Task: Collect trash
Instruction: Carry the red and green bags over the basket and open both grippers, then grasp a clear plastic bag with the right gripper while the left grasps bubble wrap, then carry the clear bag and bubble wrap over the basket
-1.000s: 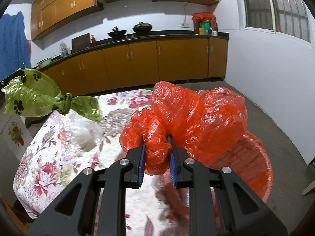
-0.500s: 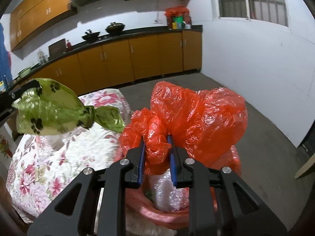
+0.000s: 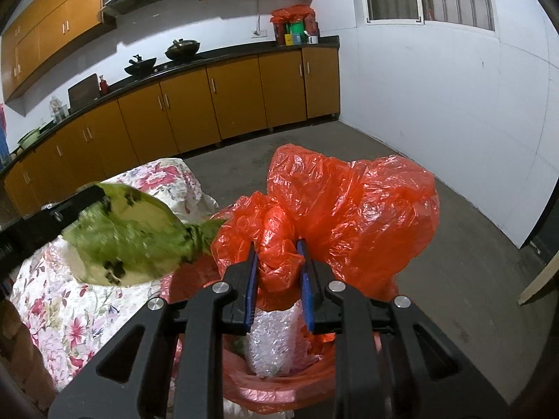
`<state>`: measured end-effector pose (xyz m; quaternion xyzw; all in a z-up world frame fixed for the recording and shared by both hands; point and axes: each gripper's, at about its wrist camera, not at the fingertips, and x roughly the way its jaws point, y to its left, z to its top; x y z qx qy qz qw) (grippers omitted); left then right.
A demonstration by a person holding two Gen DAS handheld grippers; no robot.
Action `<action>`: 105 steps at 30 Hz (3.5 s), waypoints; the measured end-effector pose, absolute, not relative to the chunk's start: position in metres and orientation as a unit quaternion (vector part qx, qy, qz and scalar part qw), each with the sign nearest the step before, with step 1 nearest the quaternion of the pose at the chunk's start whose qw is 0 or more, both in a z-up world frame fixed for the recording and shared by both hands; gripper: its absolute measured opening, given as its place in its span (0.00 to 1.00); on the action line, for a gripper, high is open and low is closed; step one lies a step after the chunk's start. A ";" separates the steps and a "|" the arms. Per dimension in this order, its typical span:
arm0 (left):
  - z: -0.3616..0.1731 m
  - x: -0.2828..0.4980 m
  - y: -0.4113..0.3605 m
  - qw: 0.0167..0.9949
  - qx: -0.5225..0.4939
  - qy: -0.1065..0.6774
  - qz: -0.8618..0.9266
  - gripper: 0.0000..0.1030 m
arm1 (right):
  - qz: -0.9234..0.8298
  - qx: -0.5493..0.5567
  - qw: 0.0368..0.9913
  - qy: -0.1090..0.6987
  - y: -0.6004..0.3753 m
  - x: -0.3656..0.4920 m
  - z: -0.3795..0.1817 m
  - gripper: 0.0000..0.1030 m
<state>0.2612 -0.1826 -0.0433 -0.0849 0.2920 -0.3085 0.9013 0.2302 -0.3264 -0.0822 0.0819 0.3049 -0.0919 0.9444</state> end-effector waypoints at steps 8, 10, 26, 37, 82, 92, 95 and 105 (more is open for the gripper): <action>-0.071 0.272 -0.178 0.896 -0.087 0.328 -0.285 0.29 | -0.088 0.090 0.947 0.297 -0.330 0.231 -0.086 0.48; -0.074 0.274 -0.168 0.898 -0.090 0.332 -0.273 0.33 | -0.089 0.088 0.947 0.297 -0.330 0.230 -0.086 0.48; -0.075 0.254 -0.046 0.946 -0.039 0.310 -0.082 0.75 | -0.061 0.070 0.952 0.293 -0.290 0.235 -0.084 0.64; -0.082 0.241 0.081 0.948 -0.078 0.303 0.059 0.78 | 0.044 0.047 0.951 0.302 -0.193 0.275 -0.083 0.72; -0.122 0.287 0.124 0.932 -0.118 0.342 0.019 0.75 | 0.121 -0.007 0.926 0.358 -0.045 0.381 -0.136 0.29; -0.150 0.317 0.093 0.902 -0.137 0.409 -0.013 0.59 | 0.102 0.006 0.925 0.365 -0.079 0.374 -0.141 0.30; -0.154 0.323 0.085 0.898 -0.135 0.419 -0.010 0.47 | 0.100 0.007 0.926 0.365 -0.084 0.372 -0.142 0.30; -0.144 0.312 0.080 0.907 -0.116 0.404 -0.026 0.08 | 0.096 0.015 0.928 0.360 -0.097 0.363 -0.137 0.30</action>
